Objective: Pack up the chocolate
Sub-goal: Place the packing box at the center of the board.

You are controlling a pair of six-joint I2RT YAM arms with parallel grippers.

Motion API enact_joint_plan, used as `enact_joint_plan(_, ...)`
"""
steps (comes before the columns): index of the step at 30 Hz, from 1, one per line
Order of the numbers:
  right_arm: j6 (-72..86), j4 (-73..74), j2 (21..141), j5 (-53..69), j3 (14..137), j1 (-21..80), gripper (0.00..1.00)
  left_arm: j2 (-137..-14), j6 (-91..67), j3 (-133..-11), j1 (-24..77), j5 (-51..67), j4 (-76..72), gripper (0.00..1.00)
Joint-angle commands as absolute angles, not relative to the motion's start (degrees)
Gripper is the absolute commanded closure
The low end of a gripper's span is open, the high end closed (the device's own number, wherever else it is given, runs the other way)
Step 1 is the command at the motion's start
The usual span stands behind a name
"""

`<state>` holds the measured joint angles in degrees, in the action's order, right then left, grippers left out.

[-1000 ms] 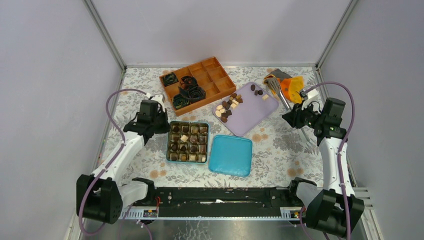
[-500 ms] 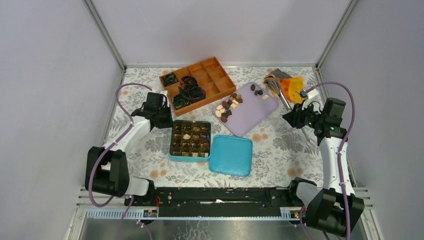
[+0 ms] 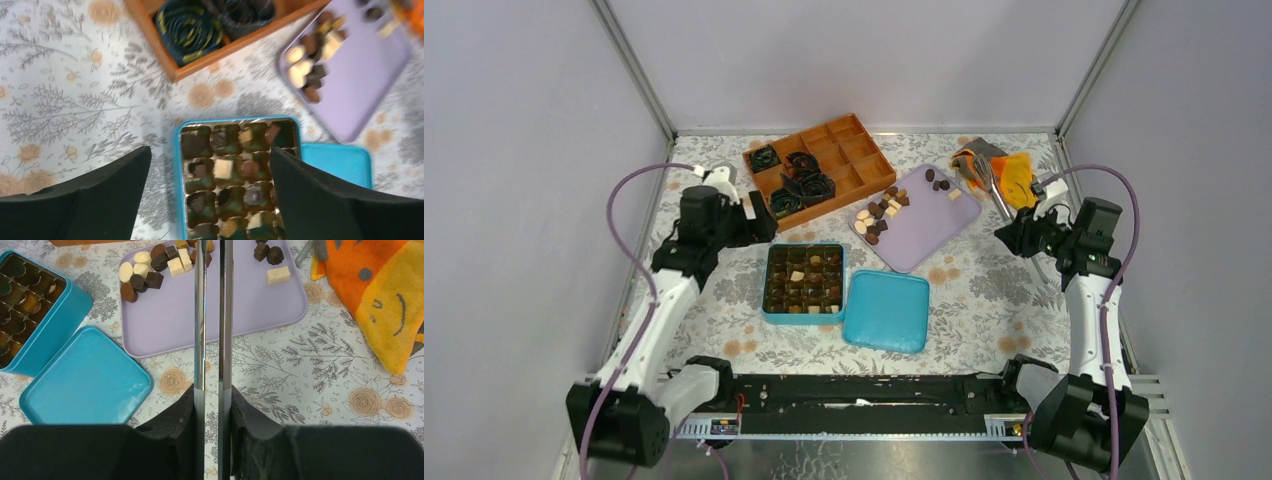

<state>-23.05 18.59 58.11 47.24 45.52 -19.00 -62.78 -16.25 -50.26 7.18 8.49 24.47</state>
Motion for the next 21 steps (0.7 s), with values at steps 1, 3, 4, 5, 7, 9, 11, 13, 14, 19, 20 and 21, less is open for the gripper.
enact_joint_plan(1, -25.0, 18.0, 58.2, 48.1, 45.5, -19.7, 0.79, -53.2, -16.3, -44.4, 6.7, 12.0, 16.6, 0.01)
enact_joint_plan(3, -25.8, 18.5, 58.2, 46.9, 45.2, -19.8, 0.79, -50.4, -18.6, -41.7, 6.7, 9.7, 15.4, 0.01)
enact_joint_plan(4, -26.1, 18.6, 58.2, 46.2, 45.0, -19.9, 0.79, -49.3, -19.1, -40.8, 6.7, 9.1, 15.2, 0.01)
enact_joint_plan(5, -26.4, 18.7, 58.2, 45.1, 44.7, -20.0, 0.79, -48.2, -19.1, -40.3, 6.7, 9.6, 14.8, 0.01)
enact_joint_plan(7, -26.9, 18.7, 58.4, 43.0, 44.2, -20.1, 0.78, -46.3, -19.3, -39.8, 6.8, 11.4, 14.1, 0.01)
enact_joint_plan(9, -27.6, 18.8, 59.3, 40.1, 43.9, -20.3, 0.78, -45.0, -19.3, -39.4, 7.3, 13.0, 13.6, 0.01)
enact_joint_plan(11, -28.6, 18.9, 60.8, 37.1, 43.8, -20.5, 0.78, -44.1, -18.0, -38.1, 8.1, 16.4, 12.7, 0.01)
enact_joint_plan(13, -29.6, 19.2, 62.9, 34.0, 44.0, -20.6, 0.78, -42.4, -16.0, -37.5, 9.1, 19.4, 13.0, 0.01)
enact_joint_plan(14, -30.0, 19.5, 64.2, 32.6, 44.2, -20.6, 0.78, -41.7, -15.2, -37.1, 10.1, 19.0, 13.4, 0.01)
enact_joint_plan(19, -30.3, 20.5, 70.8, 25.6, 45.7, -20.6, 0.78, -39.9, -12.8, -36.1, 15.1, 15.3, 14.8, 0.02)
enact_joint_plan(20, -30.2, 20.3, 72.0, 24.0, 45.9, -20.6, 0.78, -39.9, -12.8, -36.0, 15.5, 15.8, 14.6, 0.01)
enact_joint_plan(21, -29.9, 20.0, 72.8, 22.3, 46.0, -20.6, 0.77, -39.9, -12.7, -36.0, 15.7, 16.0, 14.6, 0.01)
